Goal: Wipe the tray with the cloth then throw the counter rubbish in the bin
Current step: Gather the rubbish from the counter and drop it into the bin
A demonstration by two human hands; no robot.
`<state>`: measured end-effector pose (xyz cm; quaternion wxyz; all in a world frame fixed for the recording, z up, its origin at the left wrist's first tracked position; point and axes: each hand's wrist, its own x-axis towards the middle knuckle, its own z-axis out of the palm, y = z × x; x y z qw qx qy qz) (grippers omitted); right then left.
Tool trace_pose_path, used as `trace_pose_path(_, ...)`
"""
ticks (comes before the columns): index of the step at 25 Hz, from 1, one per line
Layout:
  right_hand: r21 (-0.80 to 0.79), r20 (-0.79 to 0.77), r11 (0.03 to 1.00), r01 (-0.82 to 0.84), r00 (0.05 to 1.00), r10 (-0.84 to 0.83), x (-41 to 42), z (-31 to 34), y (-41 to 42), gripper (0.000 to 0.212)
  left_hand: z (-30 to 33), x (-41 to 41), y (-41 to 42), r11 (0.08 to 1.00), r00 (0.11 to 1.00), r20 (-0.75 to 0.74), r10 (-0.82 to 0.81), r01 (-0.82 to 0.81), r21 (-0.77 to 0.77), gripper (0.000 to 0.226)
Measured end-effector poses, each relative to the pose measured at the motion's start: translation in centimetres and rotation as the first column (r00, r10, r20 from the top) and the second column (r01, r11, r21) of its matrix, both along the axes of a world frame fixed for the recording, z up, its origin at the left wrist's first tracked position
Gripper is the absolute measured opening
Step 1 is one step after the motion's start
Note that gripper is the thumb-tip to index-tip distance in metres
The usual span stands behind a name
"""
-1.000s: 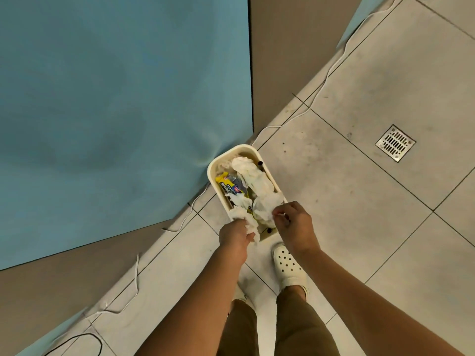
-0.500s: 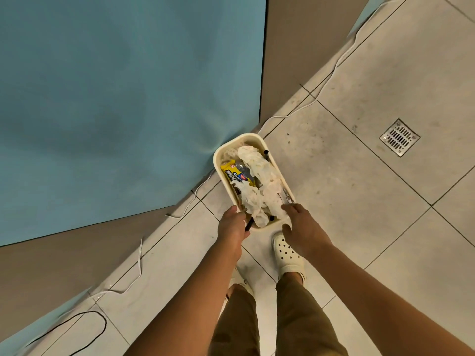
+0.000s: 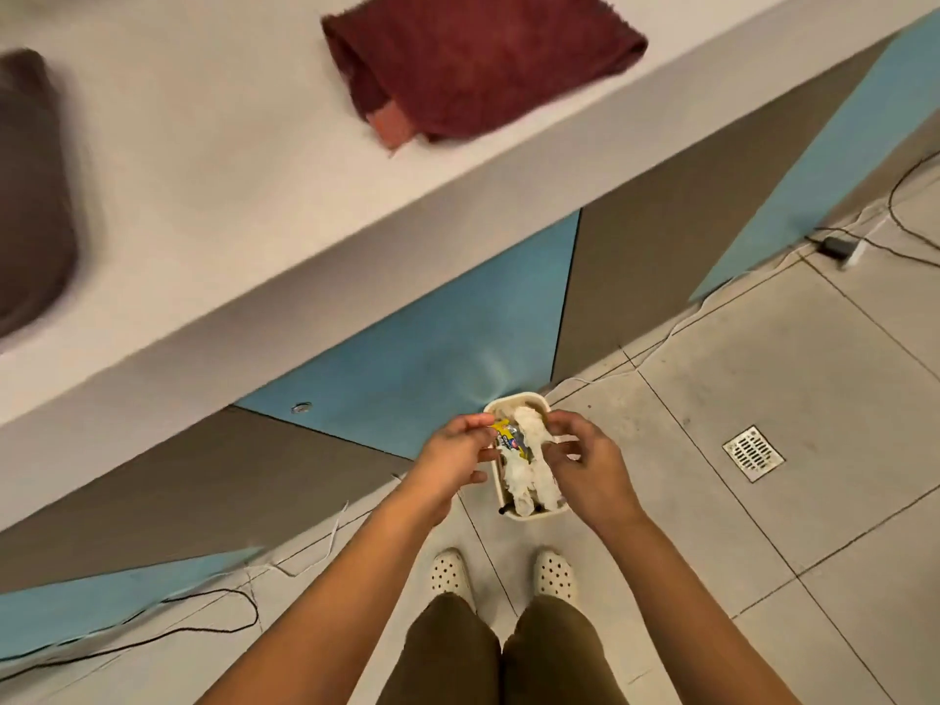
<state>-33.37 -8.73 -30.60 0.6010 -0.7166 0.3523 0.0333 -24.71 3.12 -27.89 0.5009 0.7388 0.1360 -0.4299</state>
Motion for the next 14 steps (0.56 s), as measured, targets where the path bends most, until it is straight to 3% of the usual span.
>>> trace_pose_path(7,-0.144,0.275,0.967,-0.212,0.930,0.245,2.7,15.5,-0.8,0.027,16.9,-0.1,1.1,0.988,0.954,0.296,0.043,0.004,-0.157,0.020)
trace_pose_path(14,-0.276,0.470,0.916,-0.290,0.791,0.392,8.4,26.0,0.1,0.026,26.0,2.0,2.7,0.950,0.850,0.478,0.219,-0.074,-0.305,0.023)
